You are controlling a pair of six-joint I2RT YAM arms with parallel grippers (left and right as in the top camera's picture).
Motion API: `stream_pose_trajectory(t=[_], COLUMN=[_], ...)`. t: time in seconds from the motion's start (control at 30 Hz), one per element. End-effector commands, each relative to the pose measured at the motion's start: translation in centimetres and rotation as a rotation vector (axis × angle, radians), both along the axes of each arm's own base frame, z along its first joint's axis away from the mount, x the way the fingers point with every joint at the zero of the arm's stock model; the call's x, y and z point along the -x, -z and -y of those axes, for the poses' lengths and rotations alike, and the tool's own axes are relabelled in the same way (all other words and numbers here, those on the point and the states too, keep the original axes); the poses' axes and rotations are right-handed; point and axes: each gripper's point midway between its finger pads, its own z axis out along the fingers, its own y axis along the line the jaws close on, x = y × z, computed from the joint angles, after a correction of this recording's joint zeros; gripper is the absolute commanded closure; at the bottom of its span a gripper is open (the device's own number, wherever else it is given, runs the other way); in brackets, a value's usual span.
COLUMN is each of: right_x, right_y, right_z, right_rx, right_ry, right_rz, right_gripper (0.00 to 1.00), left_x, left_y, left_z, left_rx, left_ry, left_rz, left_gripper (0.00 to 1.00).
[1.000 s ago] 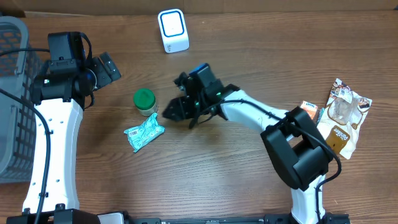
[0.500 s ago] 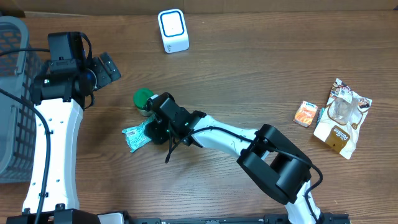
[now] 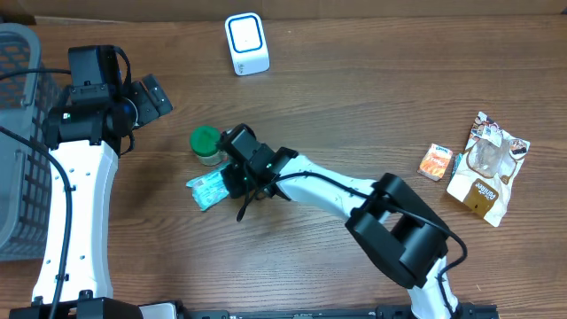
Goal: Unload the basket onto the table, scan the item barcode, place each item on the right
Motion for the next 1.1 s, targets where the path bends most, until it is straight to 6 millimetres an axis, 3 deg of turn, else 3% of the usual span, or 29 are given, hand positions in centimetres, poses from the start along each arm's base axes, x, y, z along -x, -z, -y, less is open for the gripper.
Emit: stream_pose_trajectory(t=[0.0,0.13,0.3,0.4,0.57,0.6,0.67,0.73,0.8,0.9,1.07], right_x=[-3.5,-5.8,-7.5,-7.2,-6.7,-6.7,-7.0,-7.6,-8.6,-10.0,-10.3], right_y=[-4.9,-6.6,-5.6,-4.5,-3.3,-3.2,-3.3,-3.8,-5.0,-7.2,-9.0], right_z=[3.0,7.6,12.0,13.1,13.4,13.4,13.8,14.4,15.0,15.4,13.2], right_rx=[-0.005,0.009,0.022,0.045,0.095,0.1,0.109,0.109,0.1,0.083,0.009], right_ry=[0.147,0.317,0.439,0.451,0.389,0.375,0.366,0.384,0.407,0.401,0.281], right_rz=[0.085,0.059,-0.023,-0.072,-0.076,-0.071,-0.058,-0.053,-0.046,-0.021,0.012], right_gripper=[0.96,0.96,0.96,0.96,0.94,0.9,0.6,0.51,0.51,0.66,0.88], left_x=[-0.1,-0.1,-0.1,-0.1,-0.1,-0.1,-0.1,-0.1,-0.1,-0.1,-0.1], left_y=[0.3,0.3,0.3,0.3,0.3,0.3,0.3,0.3,0.3,0.3,0.3], left_z=[-0.4,-0.4,-0.4,-0.4,-0.4,-0.4,-0.4,-0.4,-0.4,-0.4,-0.4], left_rx=[-0.024,-0.025,-0.024,-0.024,-0.024,-0.025,-0.025,-0.024,-0.024,-0.024,-0.024], left_ry=[0.011,0.01,0.011,0.011,0.011,0.01,0.01,0.011,0.011,0.011,0.011], left_rz=[-0.011,-0.011,-0.011,-0.011,-0.011,-0.011,-0.011,-0.011,-0.011,-0.011,-0.011], left_gripper=[0.01,0.01,0.0,0.0,0.0,0.0,0.0,0.0,0.01,0.0,0.0])
